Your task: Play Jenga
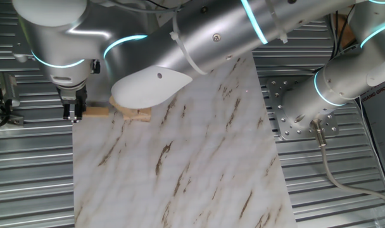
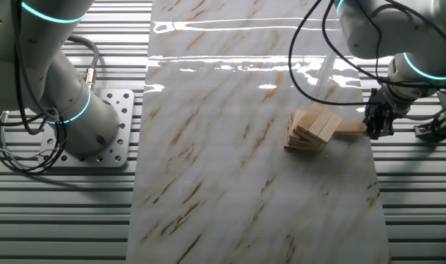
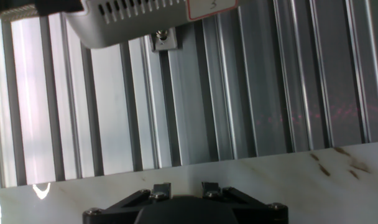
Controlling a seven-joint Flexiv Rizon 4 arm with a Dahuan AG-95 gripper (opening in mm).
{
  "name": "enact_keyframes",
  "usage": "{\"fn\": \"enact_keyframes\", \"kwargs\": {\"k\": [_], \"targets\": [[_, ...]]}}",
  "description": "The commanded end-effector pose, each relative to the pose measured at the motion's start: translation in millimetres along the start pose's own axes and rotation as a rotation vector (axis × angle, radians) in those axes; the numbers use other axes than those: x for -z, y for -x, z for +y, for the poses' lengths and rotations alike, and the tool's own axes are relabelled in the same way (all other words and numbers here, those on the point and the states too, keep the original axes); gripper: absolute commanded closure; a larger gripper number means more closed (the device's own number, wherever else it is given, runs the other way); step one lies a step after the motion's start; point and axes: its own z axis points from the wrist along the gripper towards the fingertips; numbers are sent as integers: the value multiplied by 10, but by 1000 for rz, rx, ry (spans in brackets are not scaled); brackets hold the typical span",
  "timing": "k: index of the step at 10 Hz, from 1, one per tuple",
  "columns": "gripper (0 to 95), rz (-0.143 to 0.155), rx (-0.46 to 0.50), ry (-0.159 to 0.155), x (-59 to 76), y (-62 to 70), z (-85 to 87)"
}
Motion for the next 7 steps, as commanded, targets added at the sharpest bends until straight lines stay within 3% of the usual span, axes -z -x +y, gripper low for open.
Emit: {"fn": "enact_keyframes", "kwargs": {"k": [1, 7], "targets": [[570, 0, -1, 3, -13, 18, 7], [570, 1, 0, 3, -2, 31, 20]]}}
